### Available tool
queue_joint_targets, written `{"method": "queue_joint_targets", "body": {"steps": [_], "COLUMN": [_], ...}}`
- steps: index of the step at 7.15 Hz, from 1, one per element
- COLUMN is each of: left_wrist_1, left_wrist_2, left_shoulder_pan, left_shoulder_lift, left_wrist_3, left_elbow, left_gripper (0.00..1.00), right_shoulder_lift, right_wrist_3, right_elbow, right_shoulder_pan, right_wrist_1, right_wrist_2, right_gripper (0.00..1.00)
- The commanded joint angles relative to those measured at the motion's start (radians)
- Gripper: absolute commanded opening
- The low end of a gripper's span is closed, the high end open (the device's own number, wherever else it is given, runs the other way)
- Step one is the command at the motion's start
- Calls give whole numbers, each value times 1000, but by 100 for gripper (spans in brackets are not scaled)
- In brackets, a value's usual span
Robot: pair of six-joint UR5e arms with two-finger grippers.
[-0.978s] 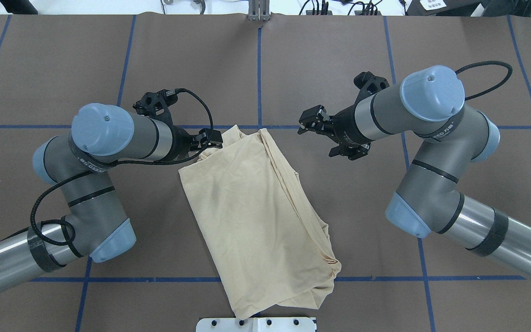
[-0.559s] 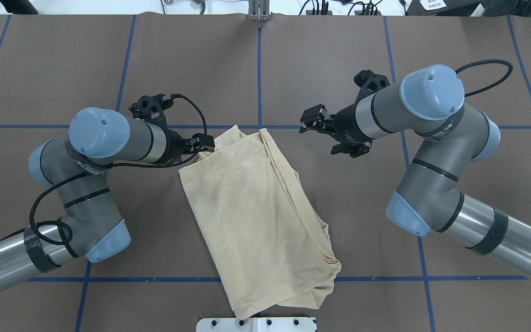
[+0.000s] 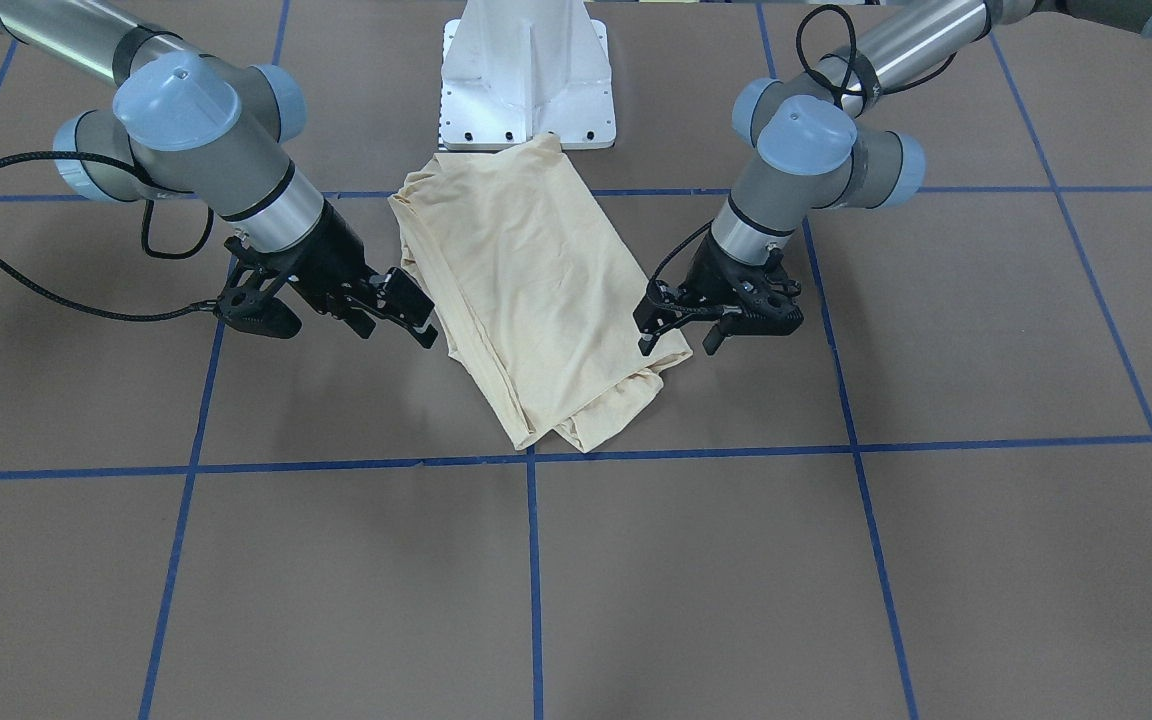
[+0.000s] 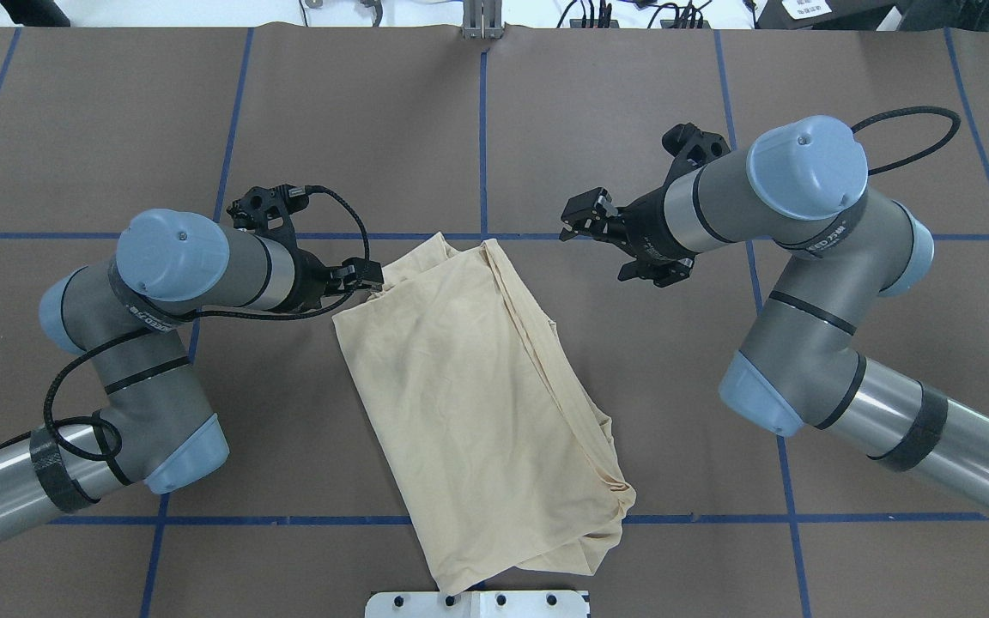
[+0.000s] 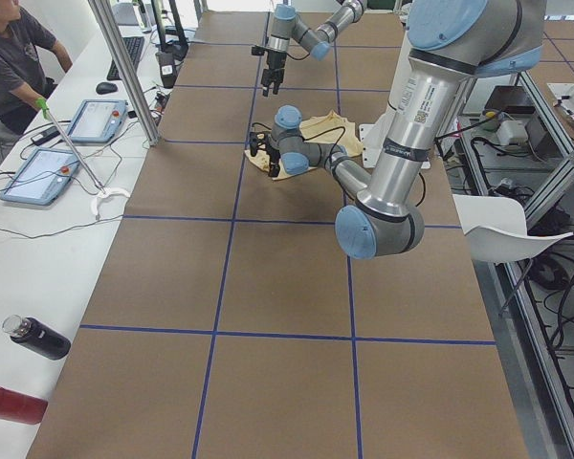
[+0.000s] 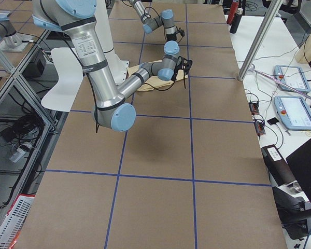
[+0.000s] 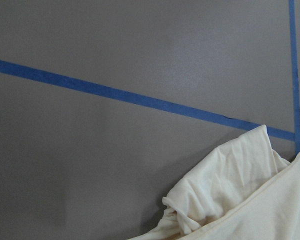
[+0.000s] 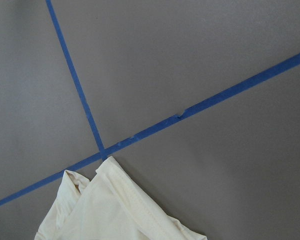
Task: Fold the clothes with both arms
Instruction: 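Lower the left gripper to the folded shirt's far corner while the right gripper holds above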
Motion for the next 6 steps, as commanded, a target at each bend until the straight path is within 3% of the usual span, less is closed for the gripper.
{"method": "queue_joint_targets", "body": {"steps": [1,3,5,6], "left_wrist_1": [0,0,0,0], "left_wrist_2": [1,3,4,4], "left_shoulder_pan": [4,5,9,10], "left_shoulder_lift": [1,2,-2,1], "left_wrist_3": [-8,-5,-1,-1], "left_elbow": [6,30,40,41], "left_gripper": [99,97,73,70], "right_shoulder_lift": [1,-1,-1,-1], "right_wrist_3": [0,0,0,0], "right_elbow": [0,0,0,0], "right_shoulder_pan": [0,2,5,9], "right_wrist_1": [0,0,0,0], "right_wrist_2": [0,0,0,2], "right_gripper": [100,100,100,100]}}
